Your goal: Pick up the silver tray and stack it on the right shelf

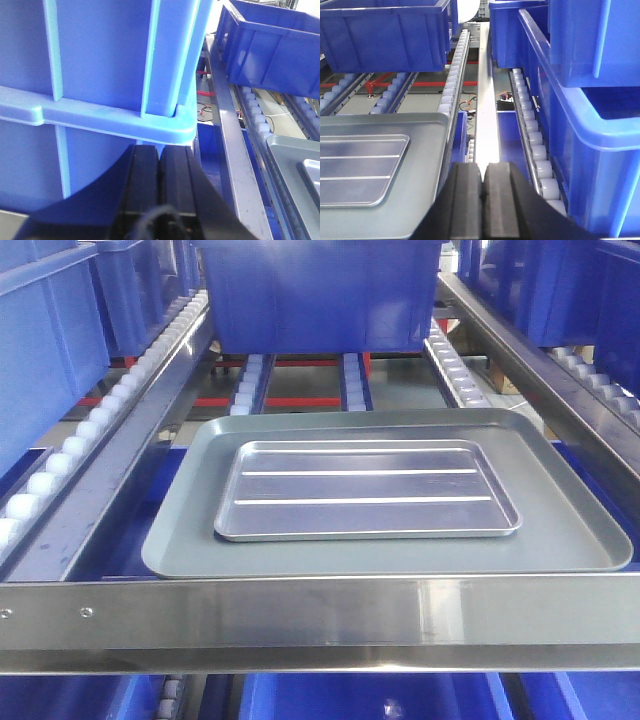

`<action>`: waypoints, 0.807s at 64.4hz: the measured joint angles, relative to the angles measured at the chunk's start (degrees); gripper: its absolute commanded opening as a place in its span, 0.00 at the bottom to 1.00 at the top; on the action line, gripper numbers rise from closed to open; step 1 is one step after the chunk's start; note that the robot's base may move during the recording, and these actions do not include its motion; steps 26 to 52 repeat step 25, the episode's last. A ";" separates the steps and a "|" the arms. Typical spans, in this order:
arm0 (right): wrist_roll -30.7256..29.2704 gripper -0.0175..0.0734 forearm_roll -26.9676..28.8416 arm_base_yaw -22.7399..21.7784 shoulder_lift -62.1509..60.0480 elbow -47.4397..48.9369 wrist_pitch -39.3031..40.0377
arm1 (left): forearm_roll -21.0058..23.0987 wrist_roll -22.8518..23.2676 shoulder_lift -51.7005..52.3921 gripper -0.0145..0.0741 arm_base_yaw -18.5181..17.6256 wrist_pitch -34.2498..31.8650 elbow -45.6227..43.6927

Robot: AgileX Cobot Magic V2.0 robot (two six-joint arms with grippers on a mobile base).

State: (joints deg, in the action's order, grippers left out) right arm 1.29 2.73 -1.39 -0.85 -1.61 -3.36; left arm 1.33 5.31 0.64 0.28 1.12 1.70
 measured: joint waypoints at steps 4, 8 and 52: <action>0.00 0.25 0.00 0.00 0.00 0.00 0.00 | 0.00 0.00 0.00 0.05 0.00 0.00 0.00; -0.02 0.25 0.00 0.00 0.00 0.00 0.00 | 0.00 0.00 0.00 0.05 0.00 0.00 0.00; -0.02 0.25 0.00 0.00 0.00 0.00 0.00 | 0.00 0.00 0.00 0.05 0.00 0.00 0.00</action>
